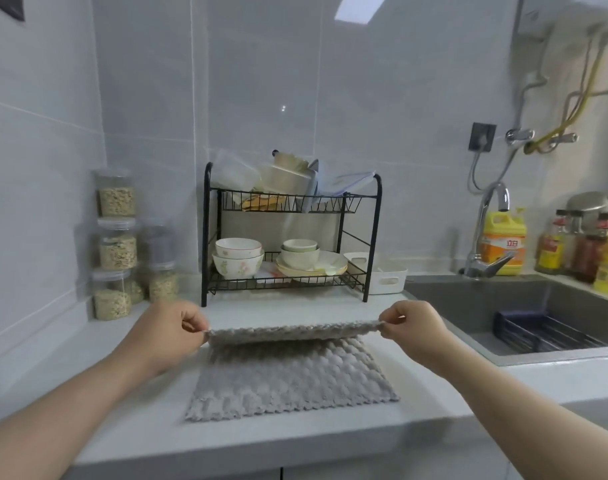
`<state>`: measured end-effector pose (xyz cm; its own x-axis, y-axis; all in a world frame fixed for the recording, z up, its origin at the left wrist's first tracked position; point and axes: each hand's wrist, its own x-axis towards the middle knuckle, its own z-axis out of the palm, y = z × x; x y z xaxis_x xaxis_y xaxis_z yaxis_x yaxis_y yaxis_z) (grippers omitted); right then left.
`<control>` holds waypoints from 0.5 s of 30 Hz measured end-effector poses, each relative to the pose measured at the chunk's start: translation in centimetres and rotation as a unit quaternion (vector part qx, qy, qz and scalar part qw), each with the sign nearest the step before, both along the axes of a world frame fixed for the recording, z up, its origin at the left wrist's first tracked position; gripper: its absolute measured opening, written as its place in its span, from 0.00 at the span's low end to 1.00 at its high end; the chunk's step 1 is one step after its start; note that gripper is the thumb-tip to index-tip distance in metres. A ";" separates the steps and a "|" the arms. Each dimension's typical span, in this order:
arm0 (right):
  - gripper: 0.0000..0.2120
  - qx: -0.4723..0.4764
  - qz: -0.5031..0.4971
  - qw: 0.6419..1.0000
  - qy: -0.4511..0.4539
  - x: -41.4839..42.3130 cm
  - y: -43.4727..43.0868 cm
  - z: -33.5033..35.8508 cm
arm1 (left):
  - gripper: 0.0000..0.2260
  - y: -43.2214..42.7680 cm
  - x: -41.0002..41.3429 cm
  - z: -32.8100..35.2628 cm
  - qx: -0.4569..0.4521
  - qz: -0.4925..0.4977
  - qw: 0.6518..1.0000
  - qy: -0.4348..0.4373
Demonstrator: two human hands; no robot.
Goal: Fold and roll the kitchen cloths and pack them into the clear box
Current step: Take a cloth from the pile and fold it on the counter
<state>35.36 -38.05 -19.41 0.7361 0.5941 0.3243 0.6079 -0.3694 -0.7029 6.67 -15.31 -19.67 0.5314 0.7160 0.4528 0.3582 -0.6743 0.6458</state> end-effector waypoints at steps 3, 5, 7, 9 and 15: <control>0.06 -0.021 0.007 0.999 -0.023 -0.9 -1.7 -0.5 | 0.10 -1.1 -1.2 -0.5 0.001 -0.009 1.000 0.026; 0.08 -0.055 0.017 0.997 -0.048 -1.6 -2.6 -1.0 | 0.11 -1.6 -1.9 -1.1 -0.005 -0.012 0.999 0.039; 0.12 -0.095 0.027 0.993 -0.072 -2.2 -3.2 -1.8 | 0.12 -1.9 -2.4 -1.9 -0.002 -0.016 0.998 0.056; 0.14 -0.127 0.034 0.987 -0.089 -2.5 -3.7 -2.5 | 0.12 -2.3 -2.8 -2.7 0.007 -0.025 0.996 0.083; 0.12 -0.211 0.071 0.962 -0.158 -2.0 -4.3 -3.8 | 0.11 -3.0 -3.2 -4.3 0.066 -0.072 0.980 0.174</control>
